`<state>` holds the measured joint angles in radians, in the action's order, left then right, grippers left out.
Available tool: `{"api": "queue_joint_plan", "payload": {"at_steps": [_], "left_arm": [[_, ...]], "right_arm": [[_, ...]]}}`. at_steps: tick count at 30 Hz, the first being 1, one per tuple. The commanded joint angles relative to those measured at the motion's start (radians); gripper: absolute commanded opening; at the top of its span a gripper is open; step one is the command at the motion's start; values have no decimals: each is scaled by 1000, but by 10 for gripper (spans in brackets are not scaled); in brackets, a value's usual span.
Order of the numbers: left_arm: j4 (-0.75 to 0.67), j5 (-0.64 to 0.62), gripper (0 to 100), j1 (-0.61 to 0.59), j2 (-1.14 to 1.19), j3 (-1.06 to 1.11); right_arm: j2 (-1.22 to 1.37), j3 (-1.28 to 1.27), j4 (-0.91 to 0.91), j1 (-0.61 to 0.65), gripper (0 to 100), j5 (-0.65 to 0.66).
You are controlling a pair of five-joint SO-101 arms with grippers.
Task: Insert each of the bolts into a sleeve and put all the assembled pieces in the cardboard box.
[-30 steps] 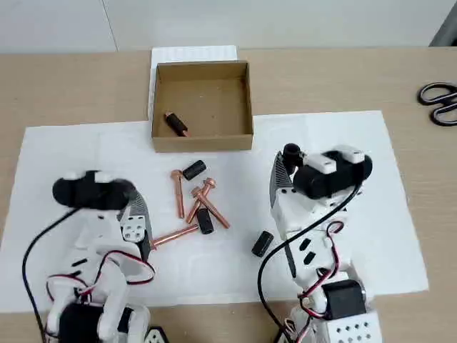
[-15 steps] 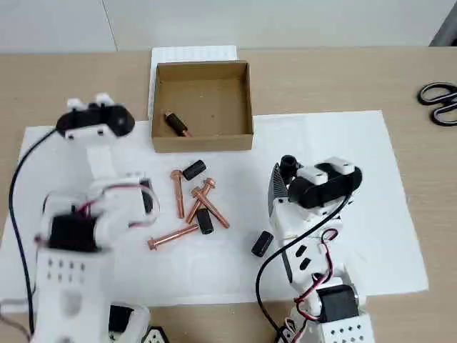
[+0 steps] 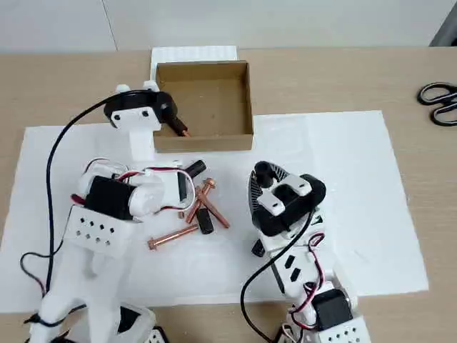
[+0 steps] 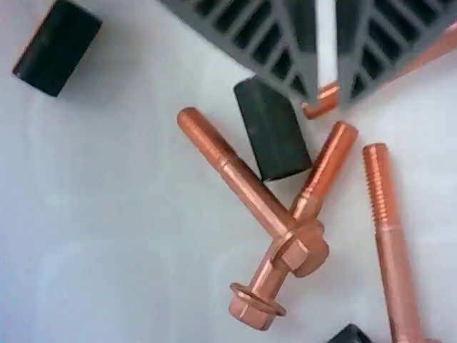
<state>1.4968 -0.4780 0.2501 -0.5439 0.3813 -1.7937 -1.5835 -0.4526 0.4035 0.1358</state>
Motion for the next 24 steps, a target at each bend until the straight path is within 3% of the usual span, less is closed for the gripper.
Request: {"api": "queue_joint_plan", "payload": {"at_steps": [1, 13, 20, 24], "left_arm": [[-18, -11, 6, 9, 77, -47], [64, -172, 8, -2, 474, -306], [87, -141, 10, -75, 621, -344], [141, -80, 77, -75, 674, -426]], "right_arm": [[-19, 5, 56, 7, 3, 6], [-19, -2, 53, 2, 3, 6], [-19, -2, 53, 2, 3, 6], [-19, -2, 53, 5, 3, 5]]}}
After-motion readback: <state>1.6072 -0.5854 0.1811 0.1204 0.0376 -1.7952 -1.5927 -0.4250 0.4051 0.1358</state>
